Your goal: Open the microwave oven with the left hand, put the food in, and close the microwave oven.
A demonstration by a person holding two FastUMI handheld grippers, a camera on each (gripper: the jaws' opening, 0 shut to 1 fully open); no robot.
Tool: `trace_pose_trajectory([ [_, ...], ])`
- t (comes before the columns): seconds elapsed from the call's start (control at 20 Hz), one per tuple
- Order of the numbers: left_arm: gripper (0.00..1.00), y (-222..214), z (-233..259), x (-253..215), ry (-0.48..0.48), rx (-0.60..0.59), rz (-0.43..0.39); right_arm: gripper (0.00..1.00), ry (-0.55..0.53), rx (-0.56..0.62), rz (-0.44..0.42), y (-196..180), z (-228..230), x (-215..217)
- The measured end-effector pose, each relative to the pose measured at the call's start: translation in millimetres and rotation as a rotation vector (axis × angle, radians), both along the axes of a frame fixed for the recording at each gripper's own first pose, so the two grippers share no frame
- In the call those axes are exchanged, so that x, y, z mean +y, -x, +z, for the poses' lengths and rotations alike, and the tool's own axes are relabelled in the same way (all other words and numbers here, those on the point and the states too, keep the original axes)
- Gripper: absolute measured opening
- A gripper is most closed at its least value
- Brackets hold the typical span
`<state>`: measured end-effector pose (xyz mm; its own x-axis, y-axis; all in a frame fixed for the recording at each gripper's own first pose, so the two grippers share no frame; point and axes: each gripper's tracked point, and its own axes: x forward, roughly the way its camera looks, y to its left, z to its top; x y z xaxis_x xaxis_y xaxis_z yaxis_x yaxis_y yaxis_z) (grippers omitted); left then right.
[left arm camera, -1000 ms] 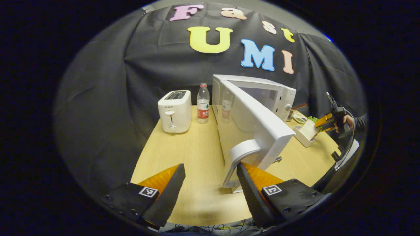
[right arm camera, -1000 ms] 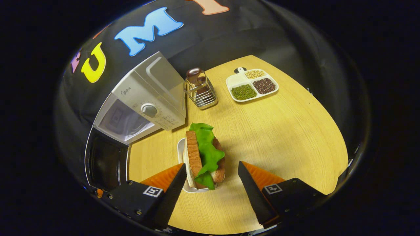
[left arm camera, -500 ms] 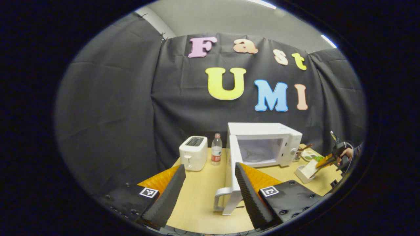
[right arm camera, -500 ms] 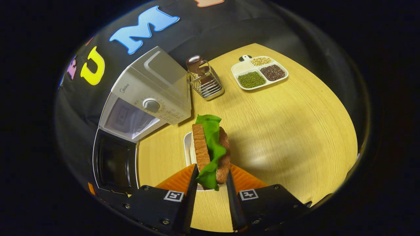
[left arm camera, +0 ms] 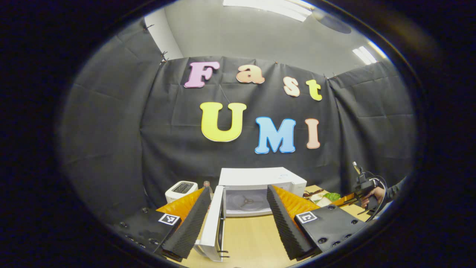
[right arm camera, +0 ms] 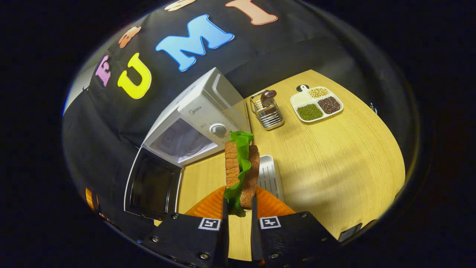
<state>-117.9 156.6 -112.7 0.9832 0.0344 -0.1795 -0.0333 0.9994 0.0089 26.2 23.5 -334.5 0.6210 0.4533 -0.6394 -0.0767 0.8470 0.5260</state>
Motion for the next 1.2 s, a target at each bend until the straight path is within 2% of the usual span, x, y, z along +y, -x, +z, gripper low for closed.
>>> trace_pose_trajectory([
  [0.3, 0.94, -3, 53, 5, -0.038, -0.050, -0.010, 0.24, -0.167, -0.065, -0.006, 17, 42, 53],
  [0.45, 0.96, -13, 79, 7, 0.018, -0.084, 0.002, 0.23, -0.271, -0.110, 0.001, 17, 58, 88],
  [0.65, 0.94, -25, 107, 8, 0.095, -0.134, -0.009, 0.24, -0.376, -0.095, -0.025, 8, 61, 129],
  [0.8, 0.96, -29, 113, 13, 0.067, -0.132, -0.014, 0.24, -0.473, -0.074, -0.146, -14, 53, 152],
  [0.9, 0.98, -36, 109, 19, 0.042, -0.116, -0.005, 0.24, -0.552, -0.101, -0.294, -36, 46, 156],
  [1.0, 0.95, -41, 101, 21, 0.025, -0.085, 0.014, 0.24, -0.609, -0.116, -0.442, -54, 32, 160],
  [1.05, 0.94, -43, 96, 21, 0.018, -0.071, 0.020, 0.24, -0.607, -0.109, -0.480, -61, 21, 165],
  [1.1, 0.96, -43, 94, 22, 0.012, -0.060, 0.027, 0.24, -0.612, -0.084, -0.489, -67, 10, 175],
  [1.2, 0.94, -43, 95, 18, 0.006, -0.050, 0.025, 0.24, -0.668, -0.026, -0.482, -74, -3, 201],
])
